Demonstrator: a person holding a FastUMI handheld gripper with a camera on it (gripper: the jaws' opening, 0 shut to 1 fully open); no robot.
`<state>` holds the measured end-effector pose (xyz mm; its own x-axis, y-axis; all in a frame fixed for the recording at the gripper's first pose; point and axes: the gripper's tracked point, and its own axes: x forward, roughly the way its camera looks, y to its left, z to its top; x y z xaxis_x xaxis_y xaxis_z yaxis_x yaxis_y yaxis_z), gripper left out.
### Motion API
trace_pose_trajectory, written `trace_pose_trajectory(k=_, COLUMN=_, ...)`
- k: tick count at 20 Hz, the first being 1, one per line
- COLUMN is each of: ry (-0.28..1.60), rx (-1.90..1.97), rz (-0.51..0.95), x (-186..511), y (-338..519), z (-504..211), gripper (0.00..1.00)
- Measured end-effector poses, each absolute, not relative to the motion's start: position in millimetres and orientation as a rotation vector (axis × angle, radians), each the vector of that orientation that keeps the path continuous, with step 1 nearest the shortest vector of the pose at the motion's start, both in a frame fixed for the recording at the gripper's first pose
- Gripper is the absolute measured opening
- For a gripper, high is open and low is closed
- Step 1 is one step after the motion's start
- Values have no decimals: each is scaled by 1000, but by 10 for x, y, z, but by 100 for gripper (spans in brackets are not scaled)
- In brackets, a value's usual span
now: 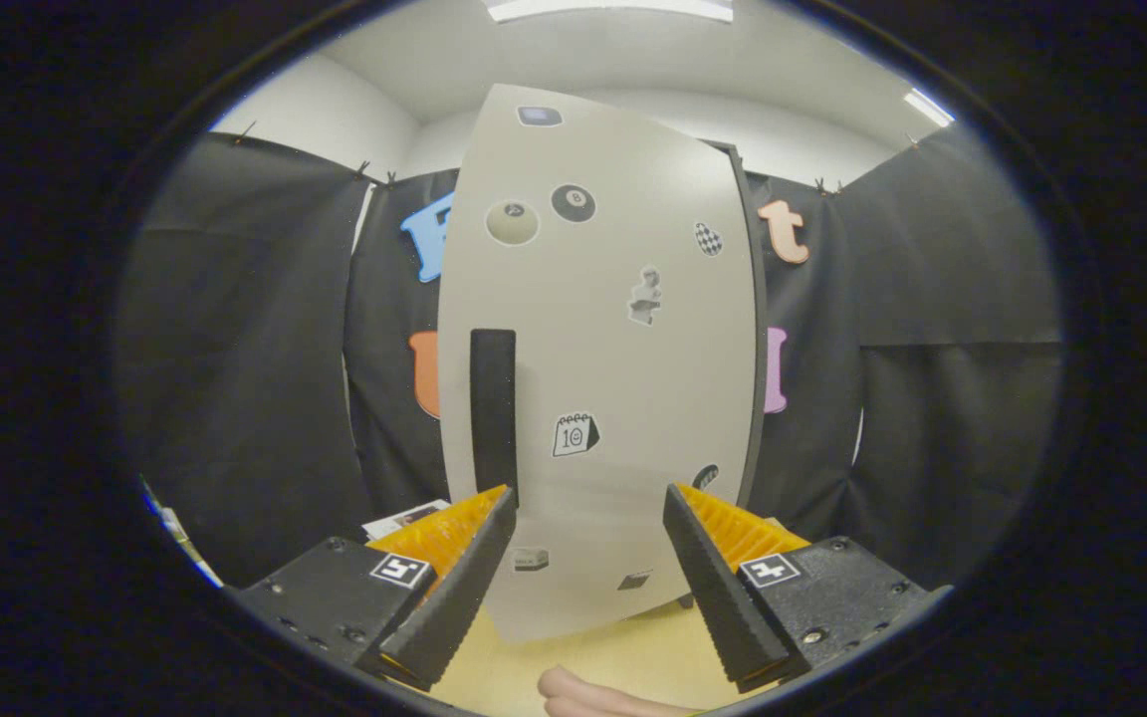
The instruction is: Open the shoe cabinet door, grab the shoes and put them into the shoe cabinet, then close the shoe cabinet door.
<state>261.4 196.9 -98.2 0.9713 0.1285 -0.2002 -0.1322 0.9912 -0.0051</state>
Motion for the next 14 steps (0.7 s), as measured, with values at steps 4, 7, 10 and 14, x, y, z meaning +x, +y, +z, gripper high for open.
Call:
trace_pose_trajectory(k=4, ry=188, rx=-31, rz=122, x=2391, y=1828, z=-938, gripper=98)
trace_pose_trajectory(k=7, ry=171, rx=-20, rz=106, x=2177, y=1732, z=-899, gripper=98)
trace_pose_trajectory(k=10, ry=157, rx=17, rz=112, x=1927, y=1671, z=-896, gripper=98)
trace_pose_trajectory(k=14, ry=169, rx=37, rz=74, x=1565, y=1512, z=-1003, gripper=98)
